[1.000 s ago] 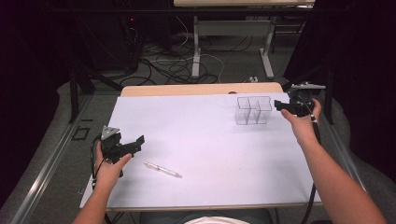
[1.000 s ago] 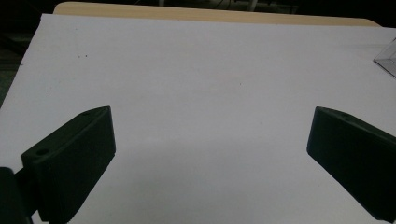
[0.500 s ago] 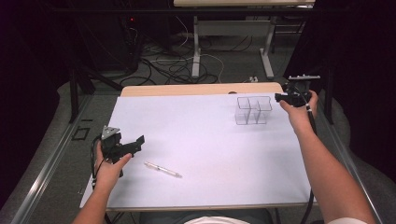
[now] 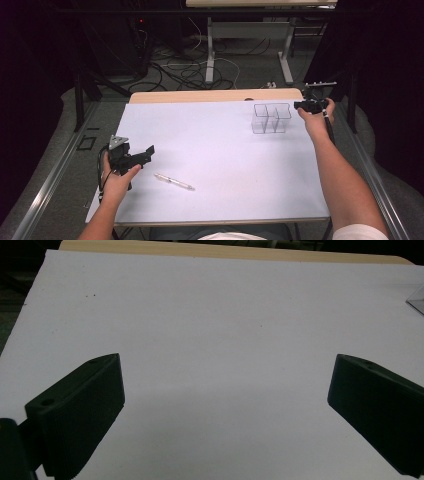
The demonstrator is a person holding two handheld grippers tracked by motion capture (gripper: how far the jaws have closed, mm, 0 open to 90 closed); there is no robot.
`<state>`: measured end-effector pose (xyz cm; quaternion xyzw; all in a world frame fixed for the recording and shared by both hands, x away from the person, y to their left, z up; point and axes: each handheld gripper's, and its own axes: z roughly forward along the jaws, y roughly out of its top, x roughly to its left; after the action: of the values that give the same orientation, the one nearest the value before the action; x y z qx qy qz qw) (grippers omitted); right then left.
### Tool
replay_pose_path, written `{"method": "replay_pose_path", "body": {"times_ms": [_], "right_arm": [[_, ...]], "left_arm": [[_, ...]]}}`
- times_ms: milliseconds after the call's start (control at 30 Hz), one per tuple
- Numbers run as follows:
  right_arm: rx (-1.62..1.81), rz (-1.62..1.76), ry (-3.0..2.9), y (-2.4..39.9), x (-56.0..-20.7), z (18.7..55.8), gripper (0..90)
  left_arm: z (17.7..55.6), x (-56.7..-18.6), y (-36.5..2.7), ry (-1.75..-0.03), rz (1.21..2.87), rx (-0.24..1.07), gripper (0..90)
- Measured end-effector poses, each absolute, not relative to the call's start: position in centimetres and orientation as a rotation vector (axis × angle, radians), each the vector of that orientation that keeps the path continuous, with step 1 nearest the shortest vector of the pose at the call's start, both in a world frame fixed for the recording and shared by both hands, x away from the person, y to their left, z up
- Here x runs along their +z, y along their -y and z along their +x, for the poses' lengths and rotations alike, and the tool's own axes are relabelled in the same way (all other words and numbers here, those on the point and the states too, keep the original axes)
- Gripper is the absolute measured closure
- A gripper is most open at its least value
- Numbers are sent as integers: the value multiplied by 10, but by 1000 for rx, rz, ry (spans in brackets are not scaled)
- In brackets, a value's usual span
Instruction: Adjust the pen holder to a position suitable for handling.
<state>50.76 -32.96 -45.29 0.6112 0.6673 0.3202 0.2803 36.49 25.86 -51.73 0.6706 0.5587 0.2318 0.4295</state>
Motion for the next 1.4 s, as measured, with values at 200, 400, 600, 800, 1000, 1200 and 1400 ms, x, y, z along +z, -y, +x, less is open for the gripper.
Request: {"method": "replay_pose_path", "body": {"times_ms": [200, 400, 600, 800, 1000, 1200, 1400], "right_arm": [[843, 1665, -1805, 328, -461, 513, 699], [821, 1688, -1823, 329, -472, 519, 780], [828, 1714, -1854, 328, -478, 520, 865], [830, 1730, -1860, 325, -482, 521, 899], [829, 1714, -1867, 322, -485, 523, 900], [814, 1701, -1868, 316, -487, 523, 900], [810, 1707, -1856, 314, -487, 523, 900]], "left_arm": [[365, -518, -258, -1395, 1676, 578, 18], [365, -518, -258, -1396, 1673, 577, 20], [364, -518, -258, -1398, 1671, 575, 22], [364, -518, -258, -1400, 1672, 574, 24], [364, -518, -259, -1402, 1673, 574, 24], [364, -518, -259, -1407, 1674, 570, 25], [365, -518, -259, -1406, 1671, 571, 25]]}}
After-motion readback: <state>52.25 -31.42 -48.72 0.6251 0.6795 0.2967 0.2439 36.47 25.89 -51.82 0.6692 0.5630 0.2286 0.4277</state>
